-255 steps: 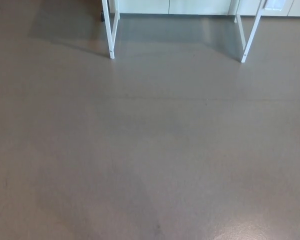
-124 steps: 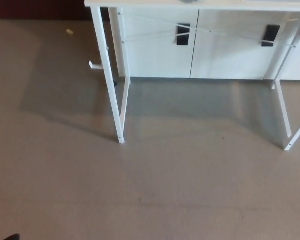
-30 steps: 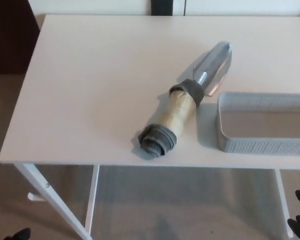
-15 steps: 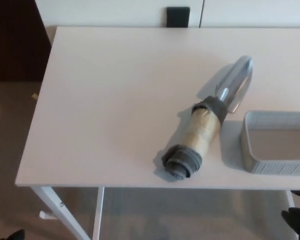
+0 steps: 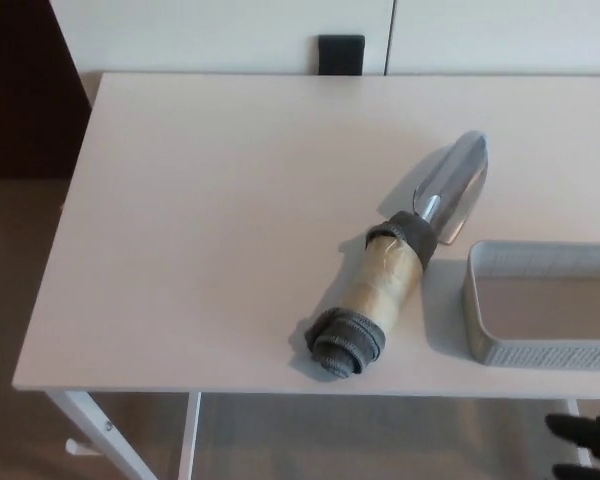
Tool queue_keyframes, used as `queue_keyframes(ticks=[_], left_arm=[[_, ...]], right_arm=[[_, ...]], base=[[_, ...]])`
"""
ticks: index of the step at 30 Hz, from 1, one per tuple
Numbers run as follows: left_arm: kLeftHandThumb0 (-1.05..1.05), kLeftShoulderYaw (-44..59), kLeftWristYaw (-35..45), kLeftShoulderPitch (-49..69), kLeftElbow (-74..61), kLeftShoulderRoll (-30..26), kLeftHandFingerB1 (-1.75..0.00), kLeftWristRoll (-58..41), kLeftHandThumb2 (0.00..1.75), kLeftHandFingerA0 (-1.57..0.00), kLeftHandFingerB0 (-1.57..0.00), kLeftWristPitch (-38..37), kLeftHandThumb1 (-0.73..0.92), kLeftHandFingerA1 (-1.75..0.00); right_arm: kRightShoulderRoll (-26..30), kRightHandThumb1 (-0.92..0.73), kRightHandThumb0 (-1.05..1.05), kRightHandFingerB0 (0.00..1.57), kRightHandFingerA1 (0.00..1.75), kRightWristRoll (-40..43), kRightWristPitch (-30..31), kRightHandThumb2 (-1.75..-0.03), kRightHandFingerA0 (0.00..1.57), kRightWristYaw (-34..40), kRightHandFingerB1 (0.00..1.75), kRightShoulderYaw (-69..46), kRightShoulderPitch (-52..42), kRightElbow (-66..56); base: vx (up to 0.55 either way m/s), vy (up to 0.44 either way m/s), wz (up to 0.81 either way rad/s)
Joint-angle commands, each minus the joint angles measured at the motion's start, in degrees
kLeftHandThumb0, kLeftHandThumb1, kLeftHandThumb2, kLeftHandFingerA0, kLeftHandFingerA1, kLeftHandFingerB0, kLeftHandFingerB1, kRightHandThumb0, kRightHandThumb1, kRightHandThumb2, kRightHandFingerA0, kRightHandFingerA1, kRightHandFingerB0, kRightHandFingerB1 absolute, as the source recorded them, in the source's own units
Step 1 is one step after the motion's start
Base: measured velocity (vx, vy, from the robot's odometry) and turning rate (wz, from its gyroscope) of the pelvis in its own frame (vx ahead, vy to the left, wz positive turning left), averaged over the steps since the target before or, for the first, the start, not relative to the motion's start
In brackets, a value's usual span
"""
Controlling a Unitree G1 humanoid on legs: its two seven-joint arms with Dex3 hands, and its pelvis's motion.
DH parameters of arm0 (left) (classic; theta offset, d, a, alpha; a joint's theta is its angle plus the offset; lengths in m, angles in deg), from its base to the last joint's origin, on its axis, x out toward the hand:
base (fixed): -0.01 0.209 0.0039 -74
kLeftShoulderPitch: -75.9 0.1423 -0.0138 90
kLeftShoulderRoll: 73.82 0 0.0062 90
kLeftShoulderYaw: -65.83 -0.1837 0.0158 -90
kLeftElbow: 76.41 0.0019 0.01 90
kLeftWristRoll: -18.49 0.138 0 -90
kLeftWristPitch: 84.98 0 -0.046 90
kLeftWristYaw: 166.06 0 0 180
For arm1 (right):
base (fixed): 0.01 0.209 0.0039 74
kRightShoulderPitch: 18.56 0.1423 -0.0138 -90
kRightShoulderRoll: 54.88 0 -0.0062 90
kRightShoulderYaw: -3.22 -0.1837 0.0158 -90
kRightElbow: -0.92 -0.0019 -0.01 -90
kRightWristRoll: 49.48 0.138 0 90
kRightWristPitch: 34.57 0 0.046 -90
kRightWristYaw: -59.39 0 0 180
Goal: The robot walks towards a desk on which a shovel is kept on the left hand side and a container is kept on the right hand side. The robot picks up the shovel using its left hand and places it in the container.
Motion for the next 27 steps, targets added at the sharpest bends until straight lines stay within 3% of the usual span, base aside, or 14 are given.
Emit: queue_keyframes(ticks=[1,4,5,6,7,11,18,27], left_arm=[[-0.23,-1.71,0.79,2.3,-2.67,-0.85,-0.33,1.73,0.6,-0.29,-0.24,-1.54,0.54,-0.36],[-0.22,-1.81,0.89,2.57,-2.88,-0.67,-0.32,1.19,0.59,-0.28,-0.24,-0.76,0.54,-0.36],[-0.21,-1.66,1.28,2.52,-2.28,-0.5,-0.32,0.65,0.59,-0.27,-0.24,-1.18,0.54,-0.36],[-0.21,-1.7,1.36,2.72,-2.14,-0.51,-0.32,0.63,0.59,-0.27,-0.24,-1.32,0.54,-0.36],[-0.22,-1.78,1.42,3.17,-1.99,-0.61,-0.32,0.75,0.59,-0.27,-0.24,-1.57,0.54,-0.36],[-0.23,-1.97,1.58,5.04,-1.41,-0.91,-0.32,1.1,0.59,-0.27,-0.24,-2.27,0.53,-0.36],[-0.22,-2.06,-0.19,4.99,1.2,-1.56,-0.32,2.38,0.59,-0.27,-0.25,-2.23,0.54,-0.36],[-0.18,-0.11,0.56,1.77,2.7,-1.97,-0.31,0.22,0.58,-0.27,-0.24,-1.49,0.55,-0.35]], right_arm=[[1.65,-0.61,-0.38,0.26,0.44,1.77,6.67,-0.57,0.36,-3.62,0.37,0.07,-4.88,-6.58],[2.42,-0.61,-0.38,0.23,0.46,2.54,10.71,-0.59,0.39,-5.0,0.37,-0.21,-6.76,-9.12],[2.72,-0.44,-0.3,0.1,0.58,3.04,11.51,-0.89,0.3,-5.79,0.48,-0.4,-7.18,-9.23],[2.75,-0.44,-0.3,0.1,0.58,3.09,11.68,-0.89,0.3,-5.91,0.48,-0.47,-7.62,-9.45],[2.88,-0.55,-0.43,0.17,0.49,3.41,11.74,-0.71,0.3,-6.44,0.42,-0.64,-8.23,-9.17],[3.32,-0.54,-0.47,0.15,0.5,4.53,12.45,-0.72,0.28,-8.13,0.42,-1.53,-11.18,-9.01],[3.64,-0.55,-0.43,0.14,0.48,3.54,7.37,-0.72,0.27,-8.92,0.4,-2.08,-16.12,-4.9],[4.08,-0.54,-0.51,0.14,0.46,1.75,6.27,-0.75,0.24,-8.36,0.41,-1.76,-15.79,-3.15]], base=[[0.0,0.0,0.0],[0.0,0.0,0.0],[0.0,0.0,0.0],[0.0,0.0,0.0],[0.0,0.0,0.0],[0.0,0.0,0.0],[-0.02,-0.041,0.05],[-0.07,-0.365,0.2]])
